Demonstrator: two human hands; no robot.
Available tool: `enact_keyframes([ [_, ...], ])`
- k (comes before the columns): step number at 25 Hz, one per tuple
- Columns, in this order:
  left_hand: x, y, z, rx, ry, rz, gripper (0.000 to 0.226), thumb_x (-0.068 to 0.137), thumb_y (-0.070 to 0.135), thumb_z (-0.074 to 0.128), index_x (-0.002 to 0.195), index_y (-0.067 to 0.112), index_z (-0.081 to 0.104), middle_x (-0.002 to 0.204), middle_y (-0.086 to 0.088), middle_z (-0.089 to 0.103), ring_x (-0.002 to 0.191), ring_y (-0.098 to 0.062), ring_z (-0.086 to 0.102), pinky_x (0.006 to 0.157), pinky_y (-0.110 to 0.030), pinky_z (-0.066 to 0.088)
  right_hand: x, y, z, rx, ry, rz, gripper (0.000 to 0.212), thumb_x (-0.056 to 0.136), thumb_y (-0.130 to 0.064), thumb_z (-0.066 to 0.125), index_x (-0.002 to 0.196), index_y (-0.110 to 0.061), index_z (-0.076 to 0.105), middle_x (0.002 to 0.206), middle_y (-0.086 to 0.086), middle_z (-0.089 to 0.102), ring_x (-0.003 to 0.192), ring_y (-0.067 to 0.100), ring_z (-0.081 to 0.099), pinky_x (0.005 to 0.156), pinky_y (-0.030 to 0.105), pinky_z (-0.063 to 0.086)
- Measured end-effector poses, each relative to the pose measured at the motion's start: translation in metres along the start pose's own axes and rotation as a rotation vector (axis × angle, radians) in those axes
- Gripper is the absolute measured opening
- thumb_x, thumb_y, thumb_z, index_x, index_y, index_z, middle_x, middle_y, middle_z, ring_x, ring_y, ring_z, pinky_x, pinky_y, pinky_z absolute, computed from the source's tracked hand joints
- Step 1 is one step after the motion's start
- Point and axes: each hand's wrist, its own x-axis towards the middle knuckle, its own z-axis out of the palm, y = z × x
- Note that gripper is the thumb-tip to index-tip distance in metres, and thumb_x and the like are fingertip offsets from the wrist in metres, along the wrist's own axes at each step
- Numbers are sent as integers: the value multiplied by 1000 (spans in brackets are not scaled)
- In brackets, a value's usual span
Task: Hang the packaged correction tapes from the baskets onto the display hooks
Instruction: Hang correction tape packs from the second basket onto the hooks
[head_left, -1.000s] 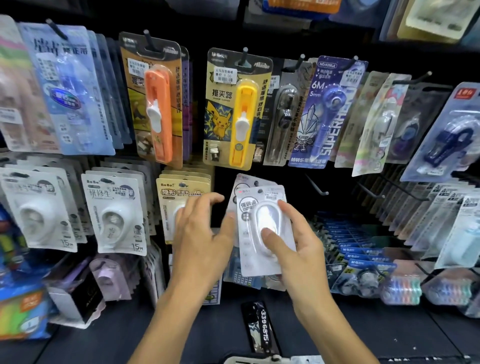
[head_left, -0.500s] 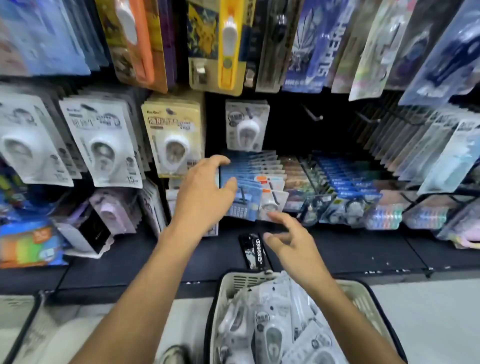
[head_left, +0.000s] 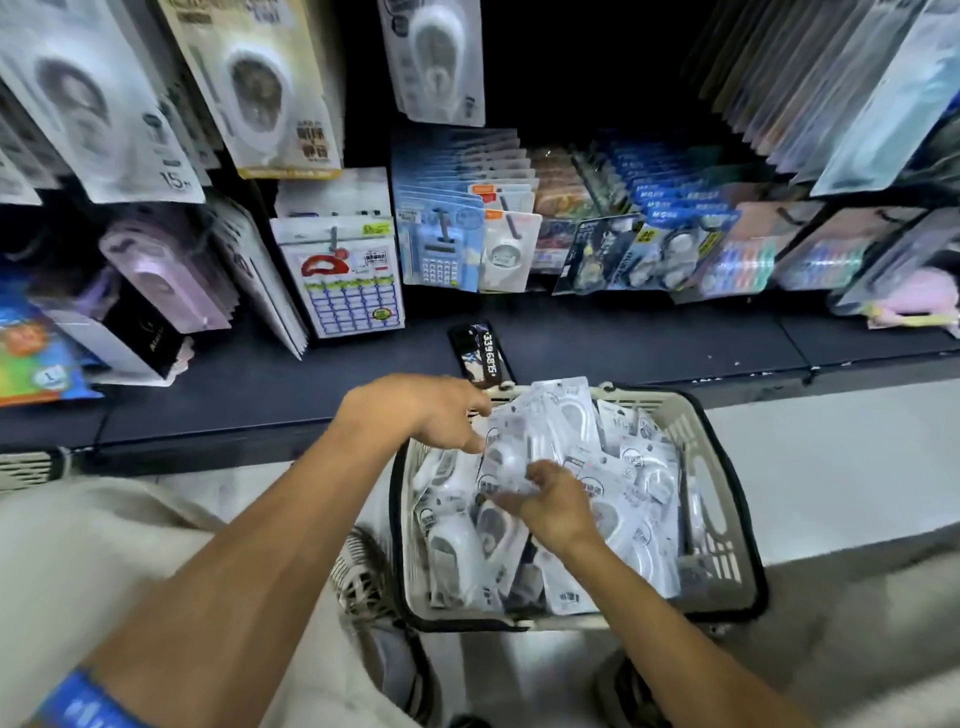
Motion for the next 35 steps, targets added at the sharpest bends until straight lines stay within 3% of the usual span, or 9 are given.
enact_keyframes([
  [4,8,-4,9,-52,94,-12,57,96,49,61,148,32,45,155,-2,45,139,-25,44,111,-40,40,-7,7,-1,-414,161,-147,28,94,-38,68,82,-16,57,76,2,64,72,23,61,60,29,38],
  [8,19,-2,37,-547,168,14,74,80,44,83,144,26,51,141,2,58,122,-16,60,105,-35,49,-3,-4,-50,407,64,-256,26,94,-18,72,75,-7,59,66,5,58,56,17,52,50,24,45],
  [11,28,12,51,-1020,92,158,37,81,19,86,115,18,72,108,1,79,84,-3,74,71,-18,58,-3,-18,-76,692,32,-198,25,97,-25,67,74,-17,64,73,6,66,60,18,61,53,28,53],
  [14,36,20,48,-1094,246,104,11,83,16,84,92,17,78,87,2,81,74,-10,73,65,-20,55,0,10,-98,-8,186,35,54,97,-62,51,91,-10,66,89,10,75,79,28,70,71,40,56],
  [17,43,16,49,-1138,355,-6,8,84,15,81,84,22,76,88,2,80,81,-18,75,77,-33,59,-17,39,-110,-468,-61,340,73,71,-84,58,86,-14,71,76,3,78,66,19,75,58,26,55],
  [22,47,13,51,-1129,384,-72,9,85,15,80,89,22,76,95,0,80,89,-22,76,82,-41,61,-18,40,-58,-340,-32,281,92,58,-87,69,113,-14,65,106,0,73,91,17,69,74,30,51],
  [28,47,-3,58,-1083,443,-207,21,85,25,78,104,19,73,106,0,77,99,-26,73,92,-51,58,-14,33,-27,182,233,120,74,76,-37,88,134,-13,51,126,5,67,116,30,65,100,49,52],
  [31,48,-10,64,-1151,455,-229,17,88,18,74,105,18,73,109,-2,76,102,-27,72,96,-50,57,-15,20,-43,609,230,-18,49,78,-23,87,118,-32,59,113,-17,74,97,7,74,74,27,62],
  [35,42,8,54,-1535,320,-107,23,91,20,72,112,11,73,102,-9,79,99,-30,74,98,-52,55,-17,-14,-57,845,123,-95,27,91,-25,76,112,-30,60,104,-3,79,90,15,77,62,27,60],
])
